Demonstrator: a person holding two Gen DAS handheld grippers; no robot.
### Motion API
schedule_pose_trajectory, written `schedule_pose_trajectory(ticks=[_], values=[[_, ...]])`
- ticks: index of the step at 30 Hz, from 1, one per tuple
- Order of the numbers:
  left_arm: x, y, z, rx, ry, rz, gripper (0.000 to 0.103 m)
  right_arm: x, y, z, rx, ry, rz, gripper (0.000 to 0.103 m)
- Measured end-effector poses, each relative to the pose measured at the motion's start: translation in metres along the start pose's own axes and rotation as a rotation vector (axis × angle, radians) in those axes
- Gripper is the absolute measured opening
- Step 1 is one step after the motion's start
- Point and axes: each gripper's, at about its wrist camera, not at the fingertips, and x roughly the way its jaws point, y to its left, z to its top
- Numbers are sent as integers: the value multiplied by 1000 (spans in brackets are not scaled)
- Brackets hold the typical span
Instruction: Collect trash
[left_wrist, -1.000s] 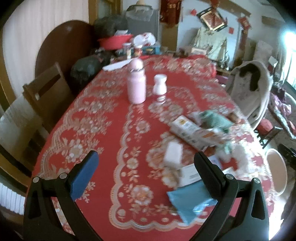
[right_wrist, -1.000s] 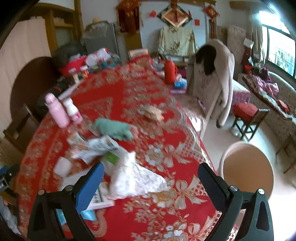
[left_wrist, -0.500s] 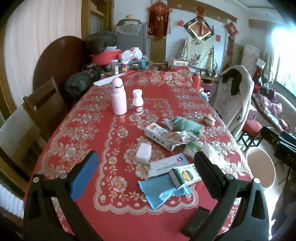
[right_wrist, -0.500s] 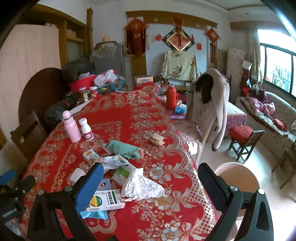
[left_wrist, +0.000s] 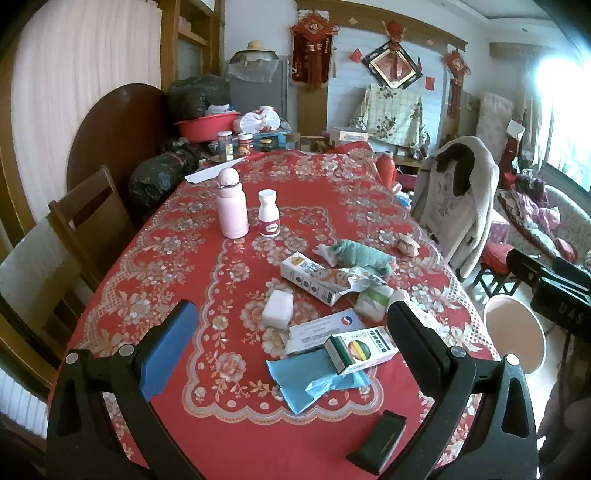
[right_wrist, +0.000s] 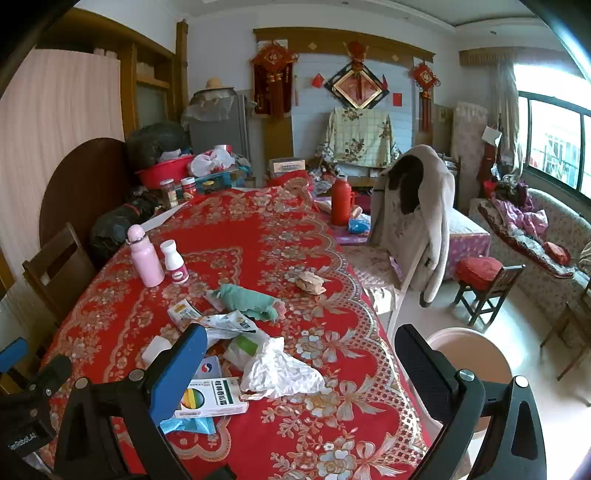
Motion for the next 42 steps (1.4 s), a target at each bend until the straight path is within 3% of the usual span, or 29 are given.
schedule_pose_trajectory(ticks=[42], values=[[15,7,5,-35,34,26,102,8,4,-2,-5,35,12,101]])
